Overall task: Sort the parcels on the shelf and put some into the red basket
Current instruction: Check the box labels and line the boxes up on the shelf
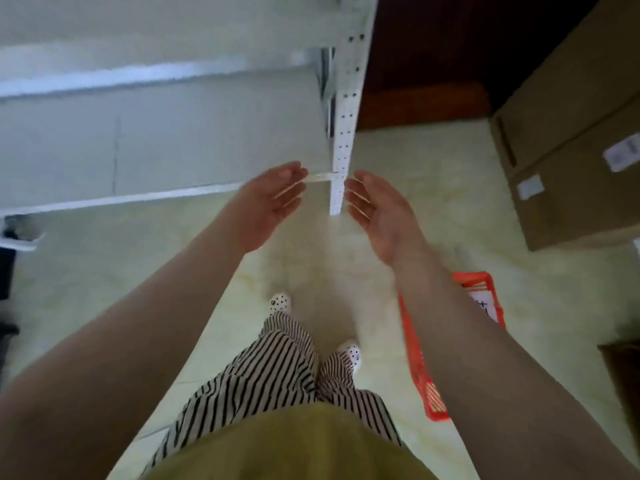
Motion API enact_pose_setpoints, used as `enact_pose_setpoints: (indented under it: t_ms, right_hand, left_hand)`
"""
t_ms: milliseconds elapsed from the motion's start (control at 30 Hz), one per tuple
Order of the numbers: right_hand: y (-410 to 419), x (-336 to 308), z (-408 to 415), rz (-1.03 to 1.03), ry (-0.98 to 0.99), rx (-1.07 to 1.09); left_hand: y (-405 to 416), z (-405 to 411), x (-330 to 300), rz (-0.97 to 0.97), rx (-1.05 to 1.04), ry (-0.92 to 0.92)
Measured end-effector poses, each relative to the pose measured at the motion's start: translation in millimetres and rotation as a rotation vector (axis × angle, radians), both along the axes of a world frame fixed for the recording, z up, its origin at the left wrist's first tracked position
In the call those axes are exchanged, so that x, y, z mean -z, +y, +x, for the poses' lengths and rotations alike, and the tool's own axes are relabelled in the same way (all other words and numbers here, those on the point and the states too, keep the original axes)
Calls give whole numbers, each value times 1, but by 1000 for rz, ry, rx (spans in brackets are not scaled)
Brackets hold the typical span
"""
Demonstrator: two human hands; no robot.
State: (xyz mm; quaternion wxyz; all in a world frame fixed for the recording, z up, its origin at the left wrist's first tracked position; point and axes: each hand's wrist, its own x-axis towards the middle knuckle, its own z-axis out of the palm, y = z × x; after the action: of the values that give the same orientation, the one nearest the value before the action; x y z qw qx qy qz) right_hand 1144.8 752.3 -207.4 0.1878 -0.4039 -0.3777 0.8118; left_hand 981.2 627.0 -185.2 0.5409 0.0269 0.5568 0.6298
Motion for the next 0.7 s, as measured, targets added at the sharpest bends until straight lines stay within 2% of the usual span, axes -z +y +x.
enact_pose_setpoints:
  t_ms: [233,433,533,700]
  right_hand:
    - [-113,-61,-179,94,66,-258]
    - [-226,-107,-330,53,136,-289]
    - [-273,-130,-392,59,115,-362]
    - [-324,-157,-475,95,98,-417]
  left_hand:
    - [-142,-122,-42,125,-323,8]
    - [-262,-247,-90,226,-529,54]
    - [-310,-300,-117,219,-616,121]
    - [-361,-368,-140,199,-739,103]
